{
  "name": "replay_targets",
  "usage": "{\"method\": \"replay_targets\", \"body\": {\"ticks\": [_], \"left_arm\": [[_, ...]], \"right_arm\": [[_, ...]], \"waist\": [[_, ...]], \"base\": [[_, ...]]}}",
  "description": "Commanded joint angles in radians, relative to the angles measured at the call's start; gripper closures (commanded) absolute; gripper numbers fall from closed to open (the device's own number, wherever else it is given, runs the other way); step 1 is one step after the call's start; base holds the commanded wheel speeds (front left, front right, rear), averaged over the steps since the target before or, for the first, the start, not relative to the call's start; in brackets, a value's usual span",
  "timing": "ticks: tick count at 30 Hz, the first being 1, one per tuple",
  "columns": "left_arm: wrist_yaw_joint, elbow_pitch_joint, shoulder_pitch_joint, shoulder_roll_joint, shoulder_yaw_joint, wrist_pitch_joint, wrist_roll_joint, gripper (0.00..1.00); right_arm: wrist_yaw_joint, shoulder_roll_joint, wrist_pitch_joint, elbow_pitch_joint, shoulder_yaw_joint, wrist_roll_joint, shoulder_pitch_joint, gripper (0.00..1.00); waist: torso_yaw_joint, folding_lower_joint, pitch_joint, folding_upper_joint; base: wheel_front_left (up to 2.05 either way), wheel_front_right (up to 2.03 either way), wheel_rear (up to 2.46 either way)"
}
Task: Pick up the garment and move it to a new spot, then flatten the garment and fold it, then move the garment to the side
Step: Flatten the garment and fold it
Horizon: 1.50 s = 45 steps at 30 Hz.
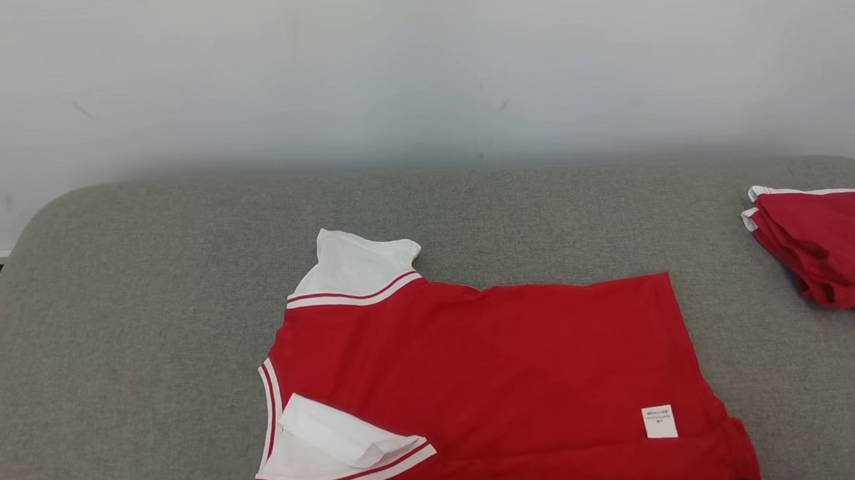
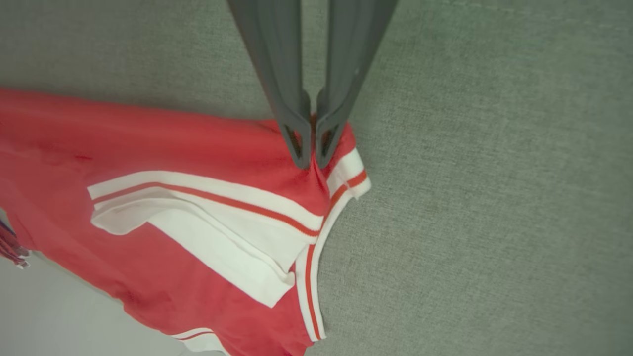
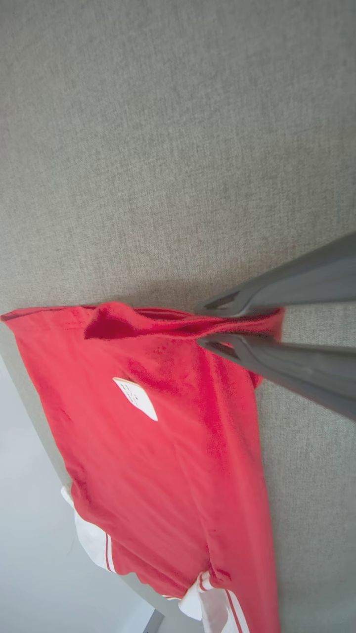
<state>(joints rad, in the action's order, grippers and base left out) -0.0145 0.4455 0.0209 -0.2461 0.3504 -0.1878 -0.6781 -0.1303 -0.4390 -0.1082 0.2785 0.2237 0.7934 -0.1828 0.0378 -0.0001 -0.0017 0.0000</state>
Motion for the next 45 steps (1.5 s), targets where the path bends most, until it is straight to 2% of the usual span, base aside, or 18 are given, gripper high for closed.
{"method": "replay_targets", "body": {"ticks": [1, 10, 13, 18, 24, 28, 32, 39, 45], "left_arm": [[0.014, -0.014, 0.013, -0.008, -0.001, -0.007, 0.011, 0.00], [0.026, -0.074, 0.017, 0.002, -0.048, -0.070, 0.042, 0.00], [0.037, -0.120, 0.022, 0.004, -0.081, -0.078, 0.103, 0.00], [0.051, -0.255, 0.041, 0.030, -0.166, -0.077, 0.290, 0.00], [0.012, -0.347, 0.079, 0.098, -0.270, -0.078, 0.430, 0.00], [-0.022, -0.354, 0.072, 0.133, -0.326, -0.078, 0.475, 0.00], [-0.054, -0.337, 0.032, 0.156, -0.362, -0.078, 0.498, 0.00], [-0.101, -0.275, -0.134, 0.118, -0.350, -0.078, 0.544, 0.00], [-0.116, -0.104, -0.381, 0.009, -0.287, -0.057, 0.497, 0.00]], "right_arm": [[0.000, 0.023, 0.008, 0.008, -0.020, -0.014, -0.006, 0.00], [0.000, 0.066, -0.049, -0.045, -0.083, -0.094, 0.020, 0.00], [0.000, 0.083, -0.086, -0.071, -0.094, -0.122, 0.024, 0.00], [0.000, 0.113, -0.142, -0.119, -0.097, -0.192, 0.039, 0.00], [0.000, 0.169, -0.157, -0.167, -0.128, -0.311, 0.029, 0.00], [0.000, 0.232, -0.157, -0.219, -0.166, -0.369, 0.028, 0.00], [0.000, 0.269, -0.157, -0.218, -0.164, -0.398, 0.036, 0.00], [0.000, 0.254, -0.157, -0.193, -0.147, -0.402, 0.153, 0.00], [0.000, 0.232, -0.156, -0.116, -0.115, -0.373, 0.337, 0.00]], "waist": [[0.007, 0.0001, -0.003, 0.0000], [0.010, 0.0001, 0.005, 0.0000], [0.010, 0.0001, 0.011, 0.0000], [0.012, 0.0001, 0.023, 0.0000], [0.012, 0.0001, 0.032, 0.0000], [0.004, 0.0001, 0.044, 0.0000], [-0.010, 0.0001, 0.058, 0.0000], [-0.080, 0.0001, 0.126, 0.0000], [-0.159, 0.0001, 0.226, 0.0000]], "base": [[0.00, 0.00, 0.00], [0.00, 0.00, 0.00], [0.00, 0.00, 0.00], [0.00, 0.00, 0.00], [0.00, 0.00, 0.00], [0.00, 0.00, 0.00], [0.00, 0.00, 0.00], [0.00, 0.00, 0.00], [0.00, 0.00, 0.00]]}}
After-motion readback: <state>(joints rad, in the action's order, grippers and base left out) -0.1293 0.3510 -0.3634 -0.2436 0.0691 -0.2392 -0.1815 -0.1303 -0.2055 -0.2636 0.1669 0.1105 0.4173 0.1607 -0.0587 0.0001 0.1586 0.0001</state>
